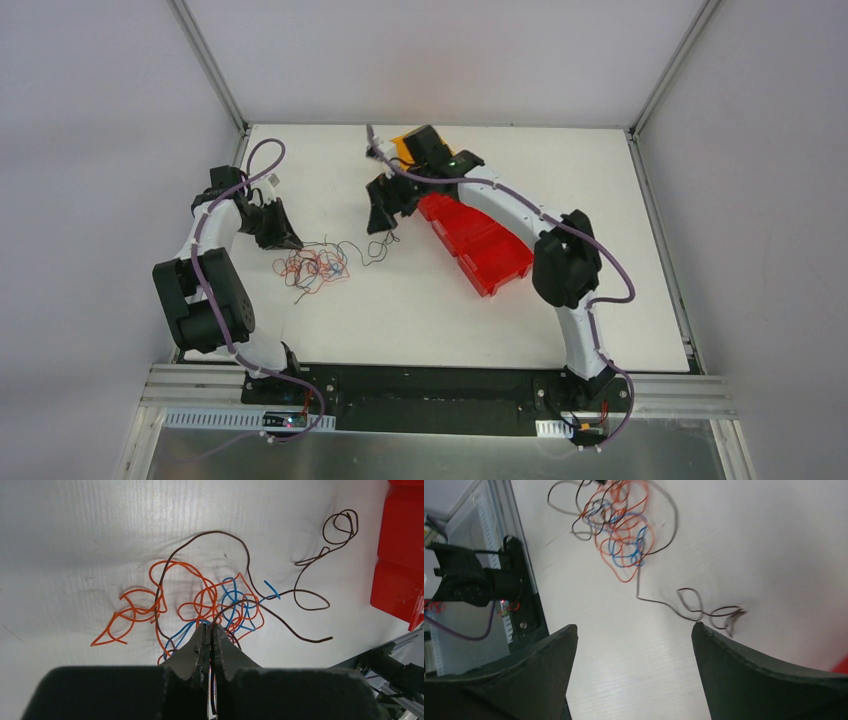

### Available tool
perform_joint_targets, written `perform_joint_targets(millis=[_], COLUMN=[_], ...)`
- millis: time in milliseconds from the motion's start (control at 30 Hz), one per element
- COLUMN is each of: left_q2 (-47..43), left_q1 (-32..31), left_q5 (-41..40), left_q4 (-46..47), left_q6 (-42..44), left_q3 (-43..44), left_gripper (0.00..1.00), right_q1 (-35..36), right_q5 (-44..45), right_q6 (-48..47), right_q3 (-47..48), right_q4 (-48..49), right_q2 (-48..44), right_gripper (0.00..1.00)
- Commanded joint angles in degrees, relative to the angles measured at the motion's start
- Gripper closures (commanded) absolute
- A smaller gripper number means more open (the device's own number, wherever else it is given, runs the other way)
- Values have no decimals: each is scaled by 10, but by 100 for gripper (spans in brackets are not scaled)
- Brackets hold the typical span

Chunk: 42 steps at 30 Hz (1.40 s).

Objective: Untangle the cables

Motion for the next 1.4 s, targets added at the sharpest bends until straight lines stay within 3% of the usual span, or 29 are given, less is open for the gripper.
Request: perform_joint_targets(millis=[0,200,267,367,433,500,533,633,800,933,1067,1167,1233,1367], left_q2=[9,20,28,39,34,19,12,19,66,104,147,149,145,149], left_q1=[-3,-3,-3,-3,-3,-3,-3,-3,-21,-87,-136,-125,-97,-40], left_q5=[12,19,16,22,45,70,80,100,111,10,-152,-237,-241,-228], left_q4=[-19,-32,-40,-64,-80,-83,-83,-80,-37,6,-2,-16,-24,-40], left_q6=[-12,-10,-10,3,27,47,53,57,11,10,4,9,12,18], left_q3=[23,25,26,36,40,34,30,33,25,7,18,18,14,13], left_gripper=[100,100,100,97,84,73,67,51,39,36,40,57,66,73], right_q1=[36,75,86,98,100,101,101,96,89,89,84,64,47,16], right_q5=[-27,14,29,69,92,105,108,110,100,96,127,161,176,173], right_q6=[-27,18,27,27,29,27,27,44,105,150,197,221,225,234], right_q3=[-8,-20,-13,-3,-8,-12,-13,-30,-86,-69,-47,-60,-65,-54], right_q4=[-49,16,32,45,58,66,67,86,168,183,197,222,224,227], right_q2=[34,77,93,112,115,117,117,104,39,17,-7,-64,-99,-159], right_gripper=[12,13,18,38,57,82,100,100,100,100,100,100,100,100])
